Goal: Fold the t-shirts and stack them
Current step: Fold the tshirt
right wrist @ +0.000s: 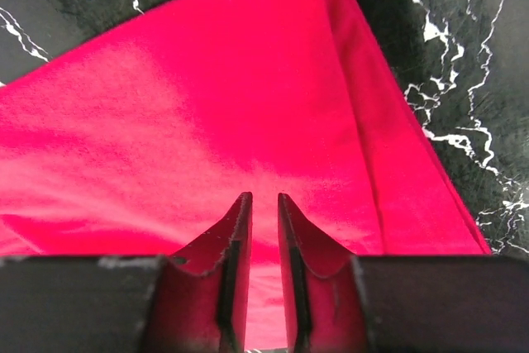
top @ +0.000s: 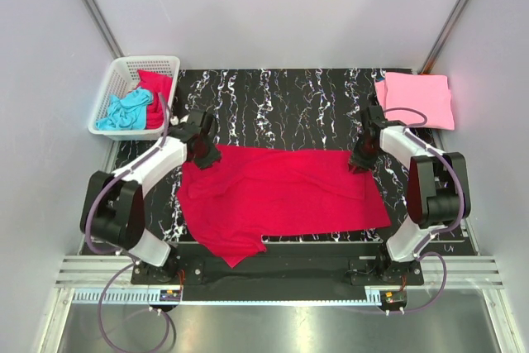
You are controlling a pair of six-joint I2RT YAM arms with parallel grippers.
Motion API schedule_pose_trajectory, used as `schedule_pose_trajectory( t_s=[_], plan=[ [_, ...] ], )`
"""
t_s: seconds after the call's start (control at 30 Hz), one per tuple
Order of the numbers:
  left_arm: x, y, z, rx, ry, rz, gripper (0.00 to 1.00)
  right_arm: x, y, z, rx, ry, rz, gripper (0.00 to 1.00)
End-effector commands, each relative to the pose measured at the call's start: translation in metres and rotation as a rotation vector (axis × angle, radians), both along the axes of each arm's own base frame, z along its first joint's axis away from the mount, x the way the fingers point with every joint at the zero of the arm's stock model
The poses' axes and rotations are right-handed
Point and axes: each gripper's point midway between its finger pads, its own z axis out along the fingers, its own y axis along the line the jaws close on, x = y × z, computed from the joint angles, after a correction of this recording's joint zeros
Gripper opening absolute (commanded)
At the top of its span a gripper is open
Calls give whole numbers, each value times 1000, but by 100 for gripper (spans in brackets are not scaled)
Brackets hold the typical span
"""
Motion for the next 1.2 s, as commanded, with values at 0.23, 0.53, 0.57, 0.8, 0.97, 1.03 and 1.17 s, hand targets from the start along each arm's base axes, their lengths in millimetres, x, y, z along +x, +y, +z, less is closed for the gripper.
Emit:
schedule_pose_trajectory(
  t_s=[0.23,0.53,0.57,0.8,0.97,1.03,1.17],
  plan=[
    [23,-18,-27,7,33,-61,31,25,-27,22,-160,-111,-38,29],
    [27,-19,-41,21,66,-71,31,48,-36,19,-234,-88,-35,27],
    [28,-19,-42,22,68,-71,30,48,-38,19,-243,-88,-33,28],
    [25,-19,-43,24,71,-82,31,45,-49,0,-275,-36,-33,29],
    [22,-18,-45,25,78,-88,31,45,-50,-7,-258,-40,-32,29],
    [21,-18,-46,24,81,-89,30,47,-54,-9,-252,-49,-34,31],
    [21,-19,-47,23,85,-93,31,45,-59,-14,-242,-53,-28,31]
  ],
)
